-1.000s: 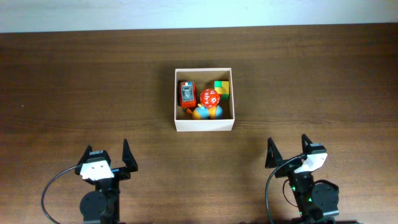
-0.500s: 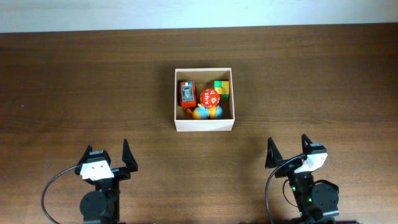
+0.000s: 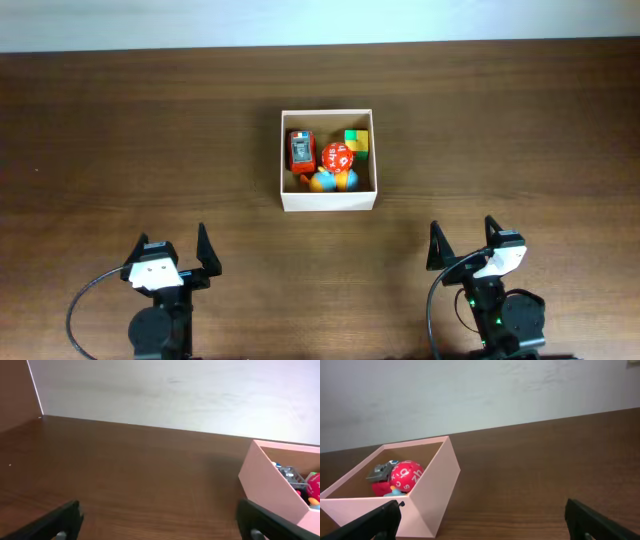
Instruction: Pack container
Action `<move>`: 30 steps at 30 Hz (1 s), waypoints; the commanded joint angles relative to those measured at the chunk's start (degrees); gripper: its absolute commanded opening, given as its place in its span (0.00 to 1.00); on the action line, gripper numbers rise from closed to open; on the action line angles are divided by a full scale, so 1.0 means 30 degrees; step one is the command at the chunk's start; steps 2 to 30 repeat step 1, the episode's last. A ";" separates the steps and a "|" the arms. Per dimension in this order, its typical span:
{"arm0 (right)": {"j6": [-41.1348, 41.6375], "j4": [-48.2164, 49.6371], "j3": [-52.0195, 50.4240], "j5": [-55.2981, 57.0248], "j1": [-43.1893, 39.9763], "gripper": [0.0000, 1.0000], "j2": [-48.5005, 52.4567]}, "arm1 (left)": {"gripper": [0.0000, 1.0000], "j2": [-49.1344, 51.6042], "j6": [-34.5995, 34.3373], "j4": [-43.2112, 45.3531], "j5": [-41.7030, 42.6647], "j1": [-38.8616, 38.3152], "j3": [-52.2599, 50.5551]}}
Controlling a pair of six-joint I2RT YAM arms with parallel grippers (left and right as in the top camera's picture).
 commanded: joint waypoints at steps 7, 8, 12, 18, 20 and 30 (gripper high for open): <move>0.0153 0.0029 -0.0189 -0.0044 -0.0182 0.99 -0.0240 | 0.99 -0.0182 0.0299 0.0066 0.0335 0.0095 -0.0175; 0.0153 0.0029 -0.0189 -0.0044 -0.0182 0.99 -0.0240 | 0.99 -0.0182 0.0299 0.0066 0.0335 0.0095 -0.0175; 0.0153 0.0029 -0.0189 -0.0044 -0.0182 0.99 -0.0240 | 0.99 -0.0182 0.0299 0.0066 0.0335 0.0095 -0.0175; 0.0153 0.0029 -0.0189 -0.0044 -0.0182 0.99 -0.0240 | 0.99 -0.0182 0.0299 0.0066 0.0335 0.0095 -0.0175; 0.0153 0.0029 -0.0189 -0.0044 -0.0182 0.99 -0.0240 | 0.99 -0.0182 0.0299 0.0066 0.0335 0.0095 -0.0175; 0.0153 0.0029 -0.0189 -0.0044 -0.0182 0.99 -0.0240 | 0.99 -0.0182 0.0299 0.0066 0.0335 0.0095 -0.0175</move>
